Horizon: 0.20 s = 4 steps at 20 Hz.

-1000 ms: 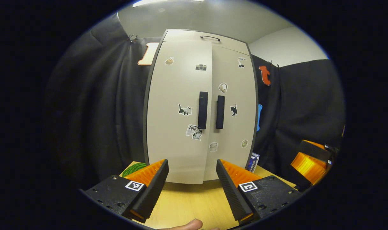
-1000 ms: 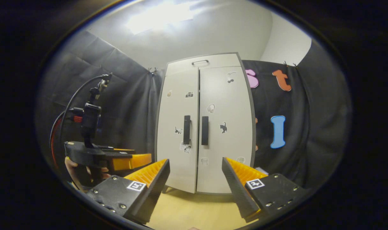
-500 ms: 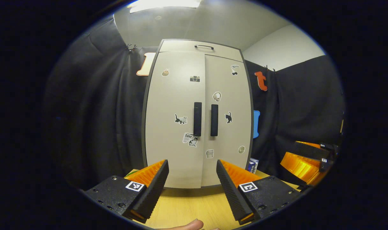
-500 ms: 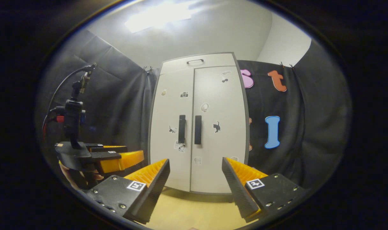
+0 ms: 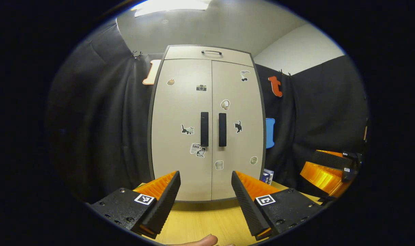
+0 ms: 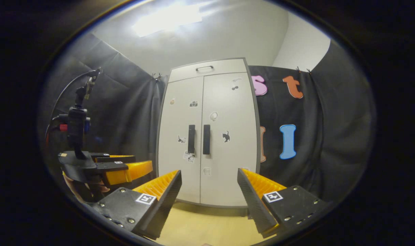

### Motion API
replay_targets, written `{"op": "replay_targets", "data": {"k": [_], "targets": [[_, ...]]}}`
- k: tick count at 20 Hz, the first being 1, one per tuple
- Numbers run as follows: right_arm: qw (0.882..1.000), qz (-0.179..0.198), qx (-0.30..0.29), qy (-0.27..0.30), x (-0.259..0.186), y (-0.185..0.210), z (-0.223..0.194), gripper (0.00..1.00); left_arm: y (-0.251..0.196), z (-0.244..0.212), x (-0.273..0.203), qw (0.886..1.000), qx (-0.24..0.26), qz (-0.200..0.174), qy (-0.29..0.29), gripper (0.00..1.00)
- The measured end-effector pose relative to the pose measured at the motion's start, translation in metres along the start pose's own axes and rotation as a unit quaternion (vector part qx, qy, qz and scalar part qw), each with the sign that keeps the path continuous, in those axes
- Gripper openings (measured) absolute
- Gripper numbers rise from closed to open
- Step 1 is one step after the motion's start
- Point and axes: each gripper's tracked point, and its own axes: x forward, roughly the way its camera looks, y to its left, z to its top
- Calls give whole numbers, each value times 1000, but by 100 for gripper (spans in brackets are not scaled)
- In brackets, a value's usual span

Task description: Grab one shoe with the right hand and put it into the shoe cabinet, grab the other shoe with the left hand and put it into the shoe cabinet; then close the right door with the right hand and the left door with the left hand.

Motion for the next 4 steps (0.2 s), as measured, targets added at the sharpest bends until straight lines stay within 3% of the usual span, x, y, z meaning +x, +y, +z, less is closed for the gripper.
{"op": "replay_targets", "data": {"k": [4], "targets": [[1000, 4, 8, 5, -6, -10, -4, 98, -10, -5, 1, 1000, -7, -6, 6, 92]]}}
